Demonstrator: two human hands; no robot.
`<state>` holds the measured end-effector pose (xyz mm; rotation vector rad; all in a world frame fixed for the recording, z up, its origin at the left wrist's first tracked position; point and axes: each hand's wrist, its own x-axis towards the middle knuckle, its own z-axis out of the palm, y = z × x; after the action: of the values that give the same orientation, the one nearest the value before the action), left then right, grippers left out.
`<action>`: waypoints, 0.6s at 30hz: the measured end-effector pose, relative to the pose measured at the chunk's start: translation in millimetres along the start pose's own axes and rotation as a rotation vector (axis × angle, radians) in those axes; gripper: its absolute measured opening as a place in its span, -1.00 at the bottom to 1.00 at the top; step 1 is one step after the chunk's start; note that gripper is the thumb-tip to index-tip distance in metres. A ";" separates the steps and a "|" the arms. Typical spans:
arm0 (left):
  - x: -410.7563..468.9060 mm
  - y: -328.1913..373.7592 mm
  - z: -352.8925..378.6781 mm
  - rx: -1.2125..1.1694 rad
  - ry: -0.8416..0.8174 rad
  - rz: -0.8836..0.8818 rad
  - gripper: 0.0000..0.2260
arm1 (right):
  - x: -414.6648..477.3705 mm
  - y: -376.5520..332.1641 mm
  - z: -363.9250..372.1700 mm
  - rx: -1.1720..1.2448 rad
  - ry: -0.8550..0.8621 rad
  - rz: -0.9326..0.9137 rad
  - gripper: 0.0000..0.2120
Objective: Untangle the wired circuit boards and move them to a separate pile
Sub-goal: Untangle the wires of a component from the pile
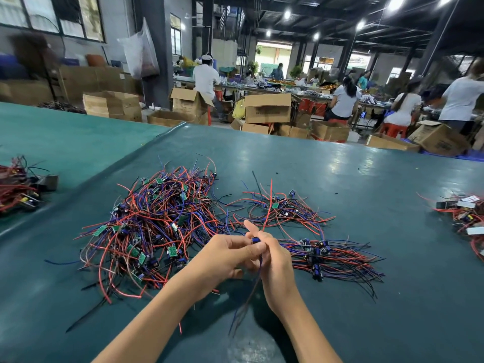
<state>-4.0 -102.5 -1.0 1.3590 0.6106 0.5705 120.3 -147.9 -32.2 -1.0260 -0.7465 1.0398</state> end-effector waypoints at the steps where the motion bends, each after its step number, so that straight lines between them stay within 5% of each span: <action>1: 0.4 1.0 -0.6 -0.047 -0.014 -0.006 -0.78 | 0.4 -1.1 -0.5 -0.017 -0.007 -0.009 -0.59; 10: 13.1 16.5 -13.0 0.011 0.218 0.057 -0.66 | -2.4 3.6 -0.5 -0.001 0.016 -0.067 -0.61; 18: 17.3 15.7 -21.2 0.158 0.154 0.039 -0.62 | -7.1 -0.7 3.0 -0.026 -0.146 -0.095 -0.77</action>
<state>-6.7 -73.4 11.1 1.4870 0.7685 0.6736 115.5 -153.7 -30.7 -0.9347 -0.9210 1.0326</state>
